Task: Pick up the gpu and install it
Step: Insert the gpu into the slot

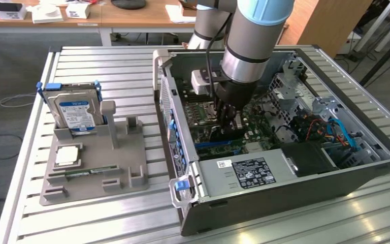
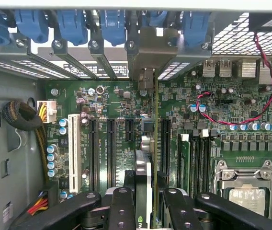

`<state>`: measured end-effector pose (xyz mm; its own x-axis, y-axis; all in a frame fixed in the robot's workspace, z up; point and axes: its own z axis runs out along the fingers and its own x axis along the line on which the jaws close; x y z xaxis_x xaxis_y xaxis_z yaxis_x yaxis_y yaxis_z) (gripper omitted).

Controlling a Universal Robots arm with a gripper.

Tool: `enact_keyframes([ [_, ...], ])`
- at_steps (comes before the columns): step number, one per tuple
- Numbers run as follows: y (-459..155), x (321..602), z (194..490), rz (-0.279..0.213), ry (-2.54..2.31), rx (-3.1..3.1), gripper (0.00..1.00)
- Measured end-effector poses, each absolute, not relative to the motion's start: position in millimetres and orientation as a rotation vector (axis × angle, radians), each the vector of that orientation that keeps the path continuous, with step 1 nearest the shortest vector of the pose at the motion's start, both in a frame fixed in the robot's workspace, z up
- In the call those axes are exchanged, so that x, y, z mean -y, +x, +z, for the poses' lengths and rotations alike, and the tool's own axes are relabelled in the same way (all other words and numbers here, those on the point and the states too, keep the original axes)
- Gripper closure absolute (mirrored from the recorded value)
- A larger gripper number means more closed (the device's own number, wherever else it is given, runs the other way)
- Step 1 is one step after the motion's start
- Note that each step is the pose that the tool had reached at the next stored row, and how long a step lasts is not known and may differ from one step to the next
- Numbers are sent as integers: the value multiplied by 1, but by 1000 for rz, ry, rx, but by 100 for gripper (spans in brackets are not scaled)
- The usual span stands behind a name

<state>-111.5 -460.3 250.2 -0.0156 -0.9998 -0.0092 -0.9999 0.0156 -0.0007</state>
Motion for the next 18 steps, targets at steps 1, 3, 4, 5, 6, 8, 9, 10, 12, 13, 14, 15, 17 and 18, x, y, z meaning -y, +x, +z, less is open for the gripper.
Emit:
enact_keyframes([
  [1,-112,460,250,9,-2199,-2234,73],
  [3,-112,460,250,9,-2199,-2234,73],
  [4,-111,460,249,9,-2199,-2234,73],
  [5,-111,460,249,9,-2199,-2234,73],
  [6,-111,460,249,9,-2199,-2234,73],
  [8,-112,460,248,9,-2199,-2234,73],
  [9,-112,460,248,9,-2199,-2234,73],
  [10,-111,460,248,9,-2199,-2234,73],
  [12,-111,460,248,9,-2199,-2234,73],
  [13,-111,460,248,9,-2199,-2234,73],
  [14,-111,460,248,9,-2199,-2234,73],
  [15,-111,460,248,9,-2199,-2234,73],
  [17,-111,459,248,9,-2199,-2234,73],
  [18,-111,459,248,9,-2199,-2234,73],
])
